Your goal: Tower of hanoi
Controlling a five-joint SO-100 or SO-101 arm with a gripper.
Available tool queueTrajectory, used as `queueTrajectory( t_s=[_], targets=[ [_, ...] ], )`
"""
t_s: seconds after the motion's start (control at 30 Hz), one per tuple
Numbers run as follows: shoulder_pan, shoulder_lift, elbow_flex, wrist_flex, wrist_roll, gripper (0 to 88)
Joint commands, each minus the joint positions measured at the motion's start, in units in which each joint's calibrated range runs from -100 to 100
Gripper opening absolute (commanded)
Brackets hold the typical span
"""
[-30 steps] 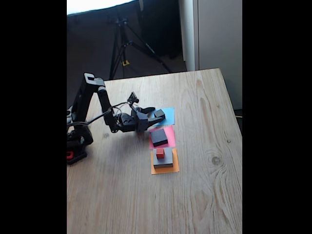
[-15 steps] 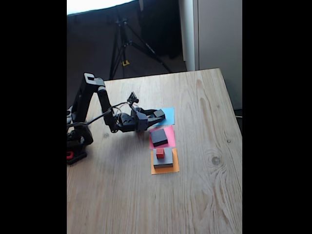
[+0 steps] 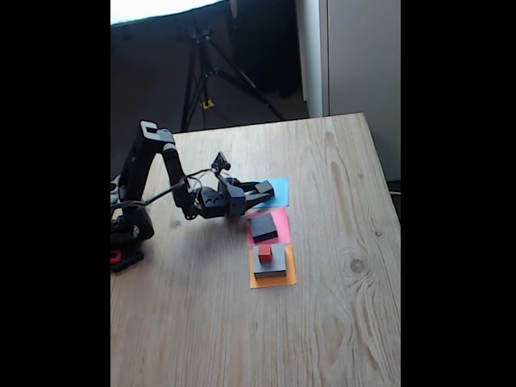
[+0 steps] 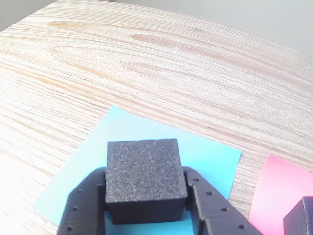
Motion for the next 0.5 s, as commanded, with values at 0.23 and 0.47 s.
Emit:
queueTrajectory(
  t_s=[0.23, 0.47],
  targets=[
    [-0.28, -2.53, -0.84, -0.36, 0.69, 6.9],
    [-0.11, -17.67, 0.16, 15.26, 0.69, 8.0]
  ],
)
